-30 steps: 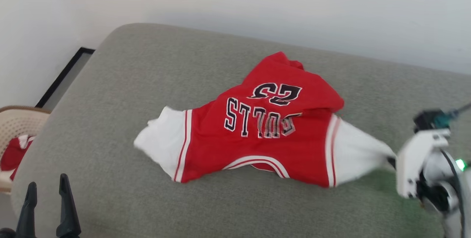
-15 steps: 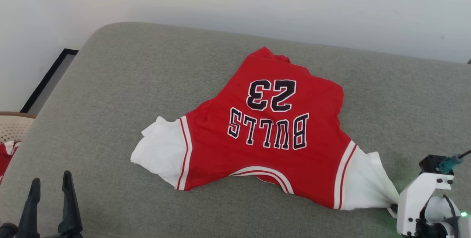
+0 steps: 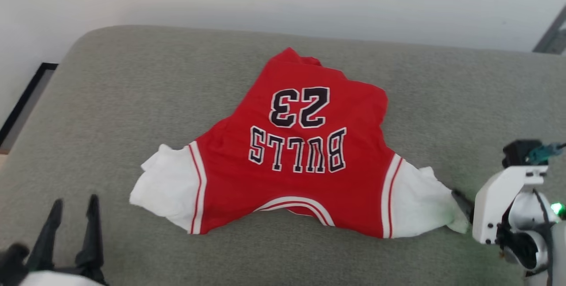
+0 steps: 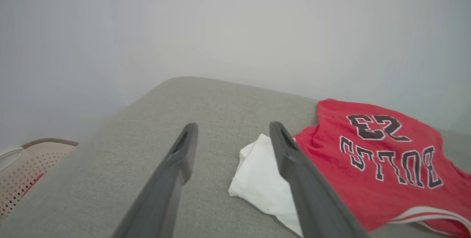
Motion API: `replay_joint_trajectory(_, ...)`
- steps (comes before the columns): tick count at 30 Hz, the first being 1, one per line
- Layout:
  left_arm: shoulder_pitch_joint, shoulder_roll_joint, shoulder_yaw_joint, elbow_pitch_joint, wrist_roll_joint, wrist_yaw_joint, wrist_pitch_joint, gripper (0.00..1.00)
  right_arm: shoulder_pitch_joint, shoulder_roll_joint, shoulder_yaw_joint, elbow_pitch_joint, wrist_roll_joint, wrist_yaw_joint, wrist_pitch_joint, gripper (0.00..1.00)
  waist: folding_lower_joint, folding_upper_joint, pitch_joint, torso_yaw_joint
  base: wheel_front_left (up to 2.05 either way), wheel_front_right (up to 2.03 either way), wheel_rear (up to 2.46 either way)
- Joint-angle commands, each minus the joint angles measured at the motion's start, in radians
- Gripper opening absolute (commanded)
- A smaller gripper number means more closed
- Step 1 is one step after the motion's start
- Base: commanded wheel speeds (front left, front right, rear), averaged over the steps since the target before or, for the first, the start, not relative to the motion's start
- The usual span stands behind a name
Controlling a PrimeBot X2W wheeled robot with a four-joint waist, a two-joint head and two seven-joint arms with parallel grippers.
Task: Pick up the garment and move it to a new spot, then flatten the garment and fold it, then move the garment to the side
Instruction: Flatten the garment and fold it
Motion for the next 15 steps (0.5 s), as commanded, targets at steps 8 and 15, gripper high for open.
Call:
replay_joint_trajectory(8, -0.095, 0.125, -0.068, 0.021, -0.100, -0.003, 0.199, 1.00, -0.025, 0.025, 0.002, -0.182, -0.008, -0.001, -0.084, 1.00, 0.0000, 0.0000, 0.055, -0.078, 0.00, 0.00, 0.00)
replay_joint_trajectory(15, -0.163, 0.207, -0.106, 0.088, -0.211, -0.003, 0.397, 1.00, -0.042, 0.066, 0.008, -0.301, -0.034, -0.001, -0.240, 1.00, 0.0000, 0.0000, 0.108, -0.131, 0.00, 0.00, 0.00)
